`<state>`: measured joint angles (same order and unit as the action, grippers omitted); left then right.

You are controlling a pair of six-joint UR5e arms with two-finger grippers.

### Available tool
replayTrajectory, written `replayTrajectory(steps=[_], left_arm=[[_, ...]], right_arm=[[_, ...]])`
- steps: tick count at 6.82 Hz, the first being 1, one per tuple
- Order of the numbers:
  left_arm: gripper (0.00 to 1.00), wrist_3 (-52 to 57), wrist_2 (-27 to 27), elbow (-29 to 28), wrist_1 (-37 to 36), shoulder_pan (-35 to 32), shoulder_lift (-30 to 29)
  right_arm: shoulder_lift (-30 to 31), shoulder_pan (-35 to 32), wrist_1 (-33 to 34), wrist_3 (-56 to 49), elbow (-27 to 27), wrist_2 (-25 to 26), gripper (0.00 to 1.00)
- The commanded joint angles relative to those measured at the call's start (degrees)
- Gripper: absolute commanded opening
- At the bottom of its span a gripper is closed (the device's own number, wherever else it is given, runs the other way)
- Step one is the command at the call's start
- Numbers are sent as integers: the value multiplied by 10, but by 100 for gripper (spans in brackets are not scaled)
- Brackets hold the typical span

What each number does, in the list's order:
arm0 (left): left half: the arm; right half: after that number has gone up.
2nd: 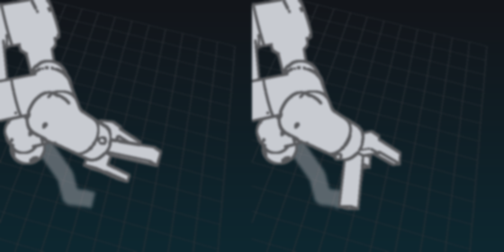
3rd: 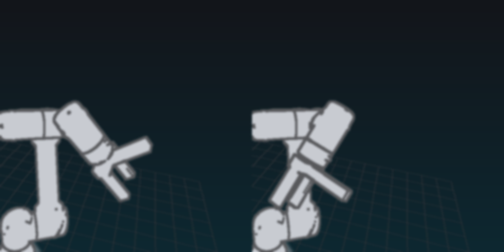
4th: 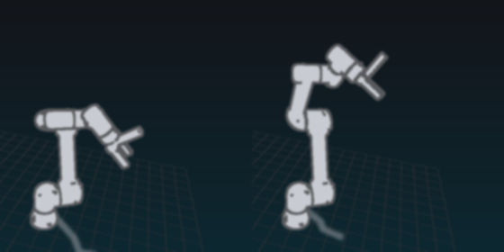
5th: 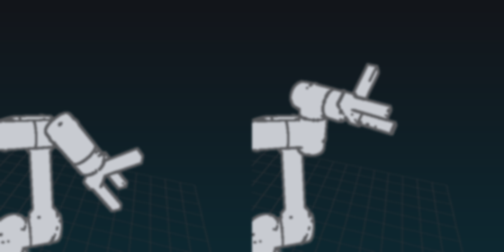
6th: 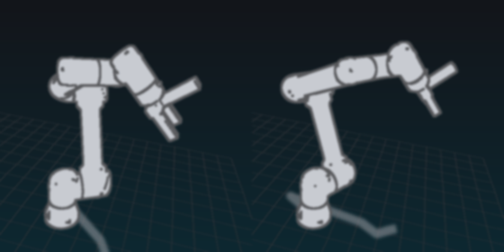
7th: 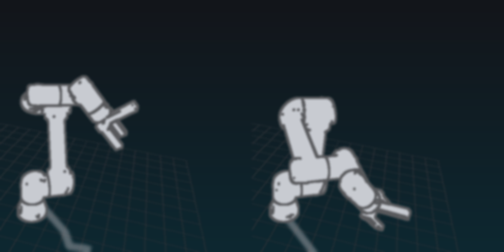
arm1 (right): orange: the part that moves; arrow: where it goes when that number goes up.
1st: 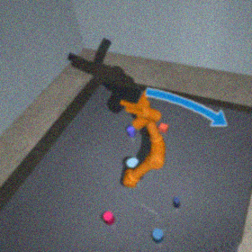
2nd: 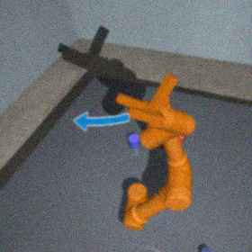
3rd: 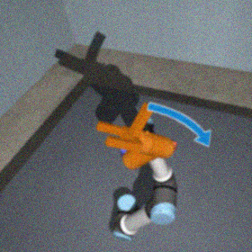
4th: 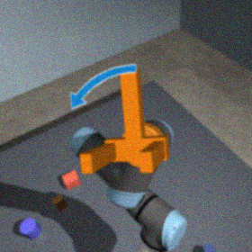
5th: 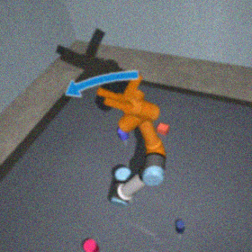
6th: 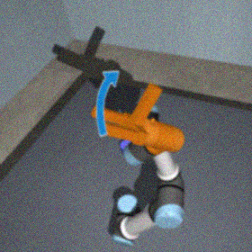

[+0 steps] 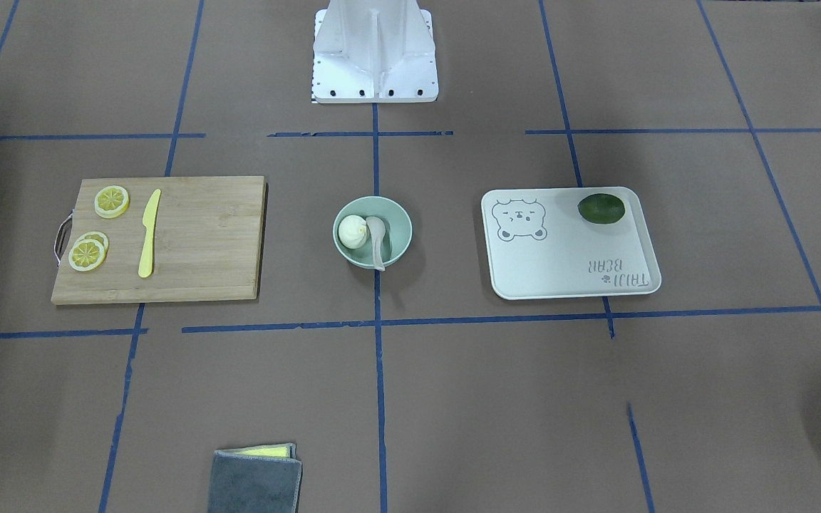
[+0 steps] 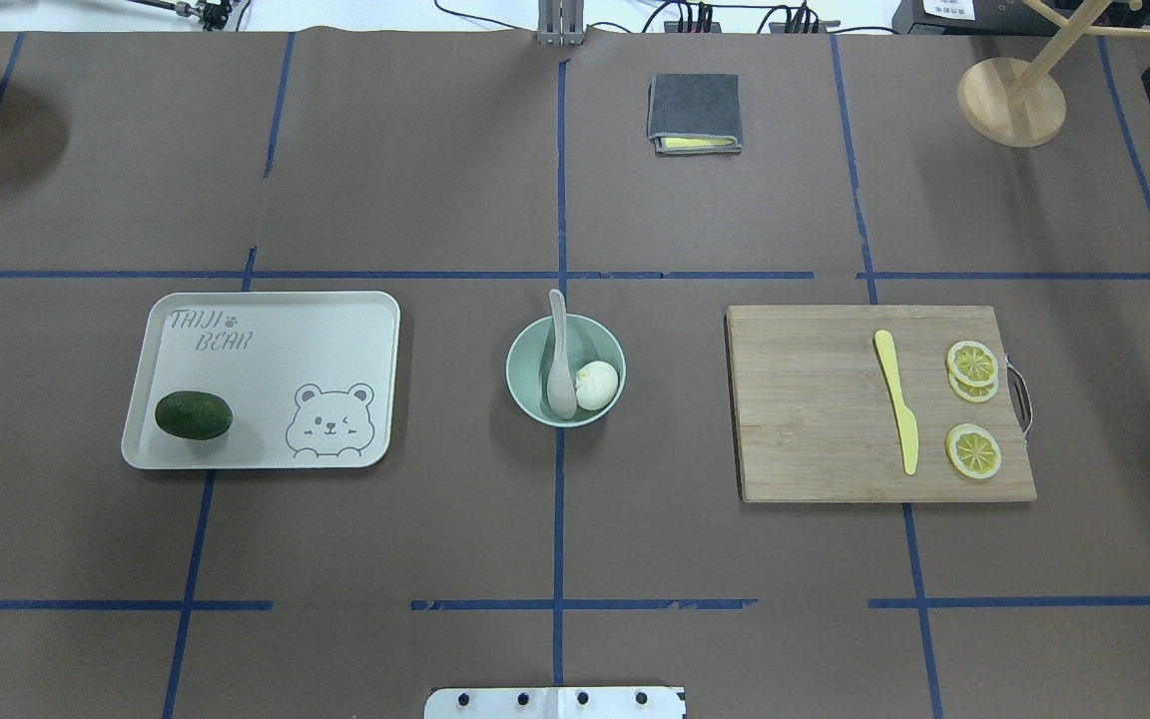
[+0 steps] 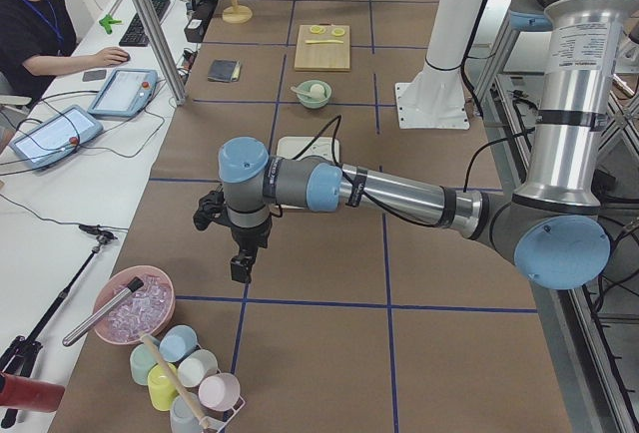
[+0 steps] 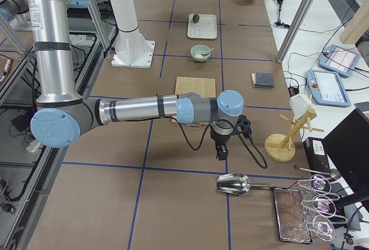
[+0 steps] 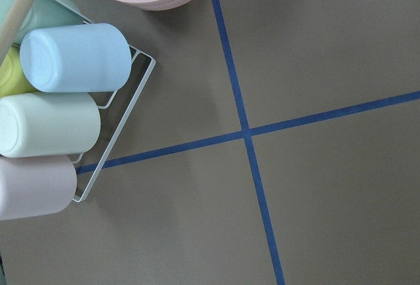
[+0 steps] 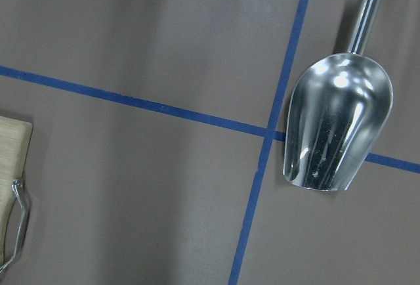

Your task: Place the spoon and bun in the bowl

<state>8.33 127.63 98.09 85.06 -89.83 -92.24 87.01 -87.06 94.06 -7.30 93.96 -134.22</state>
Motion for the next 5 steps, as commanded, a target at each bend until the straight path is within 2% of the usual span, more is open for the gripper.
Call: replayTrajectory(steps=[1,3,5], left_arm=[[100,-1,23,-1,0,-9,24],[100,-2,32,-6,1,-12,54],[100,-4,33,-54,60,-12,56]], right_arm=[[28,-44,-7,7,-1,-38,100],[33,-59,-7,8,0,-41,100],[34,-60,-7,10,2,-39,100]])
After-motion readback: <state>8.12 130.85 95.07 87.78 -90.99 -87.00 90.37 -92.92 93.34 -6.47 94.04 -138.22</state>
